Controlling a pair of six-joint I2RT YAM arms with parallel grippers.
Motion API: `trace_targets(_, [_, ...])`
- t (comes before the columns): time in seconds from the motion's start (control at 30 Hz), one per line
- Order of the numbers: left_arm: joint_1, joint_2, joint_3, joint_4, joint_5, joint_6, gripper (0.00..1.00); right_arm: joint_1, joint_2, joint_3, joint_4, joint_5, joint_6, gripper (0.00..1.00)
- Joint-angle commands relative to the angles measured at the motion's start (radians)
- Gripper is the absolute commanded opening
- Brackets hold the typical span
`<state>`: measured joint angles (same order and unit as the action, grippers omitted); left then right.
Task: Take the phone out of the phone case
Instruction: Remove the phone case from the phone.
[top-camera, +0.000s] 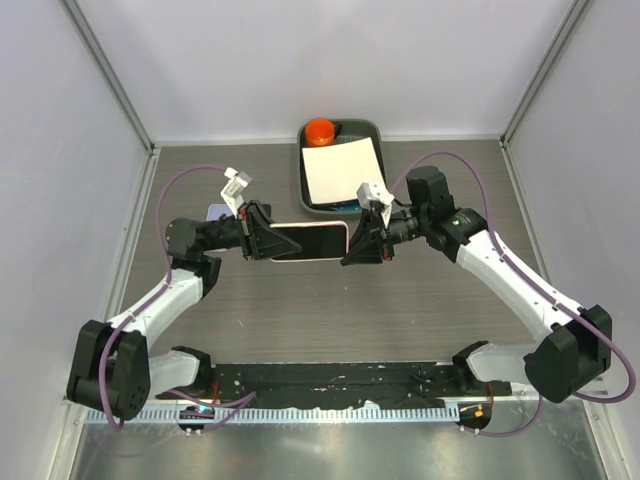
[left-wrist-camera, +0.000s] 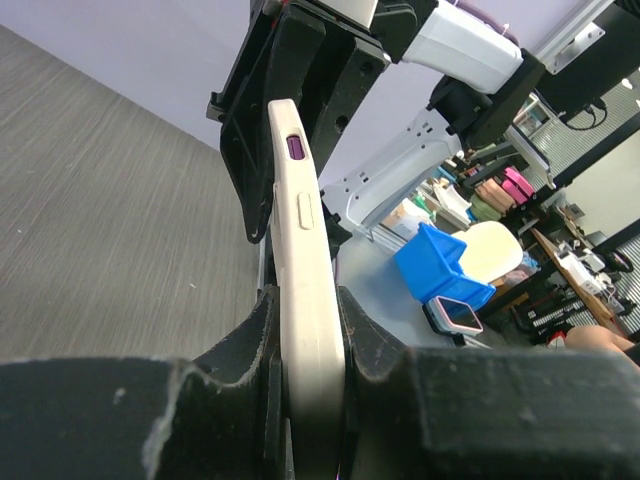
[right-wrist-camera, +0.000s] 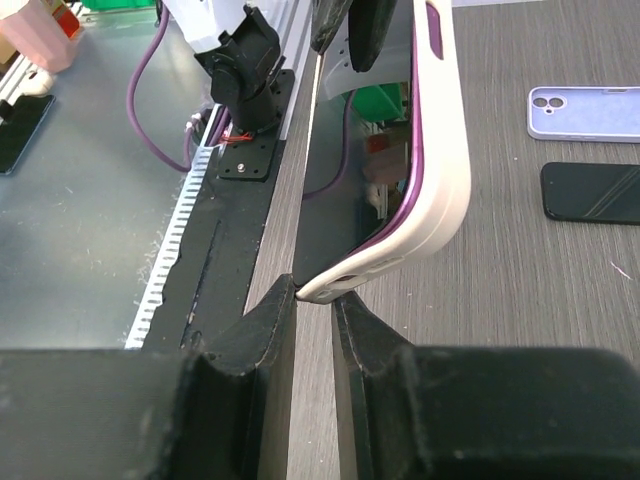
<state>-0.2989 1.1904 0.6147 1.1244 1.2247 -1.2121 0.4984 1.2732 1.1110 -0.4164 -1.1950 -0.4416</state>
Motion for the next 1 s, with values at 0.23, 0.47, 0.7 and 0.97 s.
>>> trace_targets(0.23, [-0.071,-0.043,0.019,0.193,0.045,-0.145,0.0,-0.075,0.084,-0.023,0.355,0.15,0.127,0.16])
trace_targets(0.47, [-0.069,-0.046,0.017,0.196,0.045,-0.15,0.0,-0.096,0.107,-0.03,0.401,0.035,0.205,0.17])
trace_targets(0.7, [-0.071,-0.051,0.016,0.196,0.047,-0.15,0.0,-0.104,0.166,-0.014,0.412,-0.081,0.28,0.17])
trace_targets(0.97, [-0.068,-0.051,0.016,0.207,0.044,-0.159,0.0,-0.109,0.207,-0.016,0.493,-0.149,0.375,0.17])
